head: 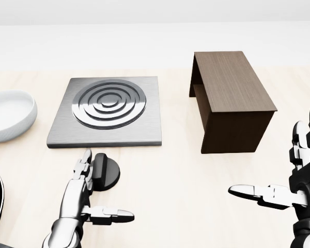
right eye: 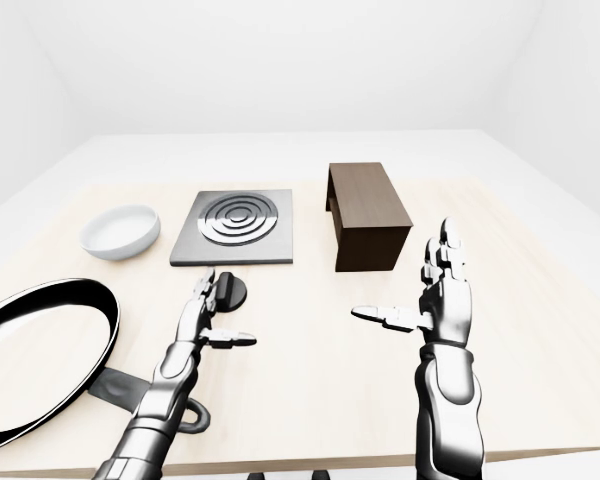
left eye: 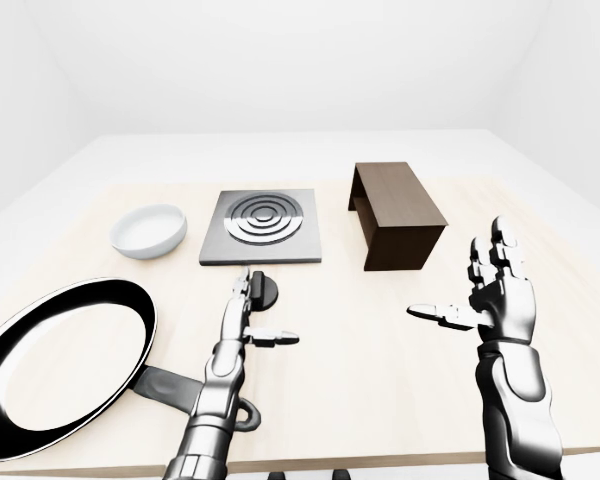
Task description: Turn on the stove.
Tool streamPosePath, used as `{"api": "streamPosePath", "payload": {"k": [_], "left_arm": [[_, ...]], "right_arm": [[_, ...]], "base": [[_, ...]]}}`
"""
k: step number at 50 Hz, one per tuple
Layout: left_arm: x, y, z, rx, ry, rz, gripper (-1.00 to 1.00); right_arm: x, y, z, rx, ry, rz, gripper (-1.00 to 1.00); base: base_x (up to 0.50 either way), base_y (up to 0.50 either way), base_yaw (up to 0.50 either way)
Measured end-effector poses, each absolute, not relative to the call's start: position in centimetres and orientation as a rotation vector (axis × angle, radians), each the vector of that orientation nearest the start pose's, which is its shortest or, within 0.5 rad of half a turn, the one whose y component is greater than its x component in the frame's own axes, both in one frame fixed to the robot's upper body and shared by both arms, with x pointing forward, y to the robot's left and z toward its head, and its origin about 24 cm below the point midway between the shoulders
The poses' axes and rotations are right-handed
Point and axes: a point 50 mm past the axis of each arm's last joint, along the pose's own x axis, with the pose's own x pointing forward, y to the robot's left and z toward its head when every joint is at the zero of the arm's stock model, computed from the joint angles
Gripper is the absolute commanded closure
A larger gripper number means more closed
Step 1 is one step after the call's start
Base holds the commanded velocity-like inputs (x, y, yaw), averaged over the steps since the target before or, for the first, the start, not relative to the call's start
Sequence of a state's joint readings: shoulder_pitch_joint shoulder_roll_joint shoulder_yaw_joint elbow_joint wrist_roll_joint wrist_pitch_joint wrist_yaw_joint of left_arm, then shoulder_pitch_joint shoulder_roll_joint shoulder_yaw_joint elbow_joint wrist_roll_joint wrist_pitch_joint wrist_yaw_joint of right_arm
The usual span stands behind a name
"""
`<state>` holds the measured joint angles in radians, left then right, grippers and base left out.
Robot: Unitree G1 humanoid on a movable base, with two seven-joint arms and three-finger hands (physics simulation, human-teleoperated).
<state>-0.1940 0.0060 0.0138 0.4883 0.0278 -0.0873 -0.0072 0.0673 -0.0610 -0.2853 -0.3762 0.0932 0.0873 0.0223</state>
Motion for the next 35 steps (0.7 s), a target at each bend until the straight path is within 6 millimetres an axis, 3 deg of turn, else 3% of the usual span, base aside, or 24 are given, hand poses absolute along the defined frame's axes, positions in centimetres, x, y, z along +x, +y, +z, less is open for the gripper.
{"api": "streamPosePath", "payload": {"k": [22, 35], "left_arm": [[25.4, 12.3, -0.5, 0.035, 0.151, -0.115, -1.00], [25.2, 11.0, 0.2, 0.032, 0.119, -0.162, -1.00]], "right_arm": [[22.3, -22.5, 11.0, -0.024, -0.242, -0.248, -1.00], [22.4, -22.5, 11.0, -0.023, -0.242, -0.248, -1.00]], "base": [[0.00, 0.00, 0.00], [0.00, 0.00, 0.00]]}}
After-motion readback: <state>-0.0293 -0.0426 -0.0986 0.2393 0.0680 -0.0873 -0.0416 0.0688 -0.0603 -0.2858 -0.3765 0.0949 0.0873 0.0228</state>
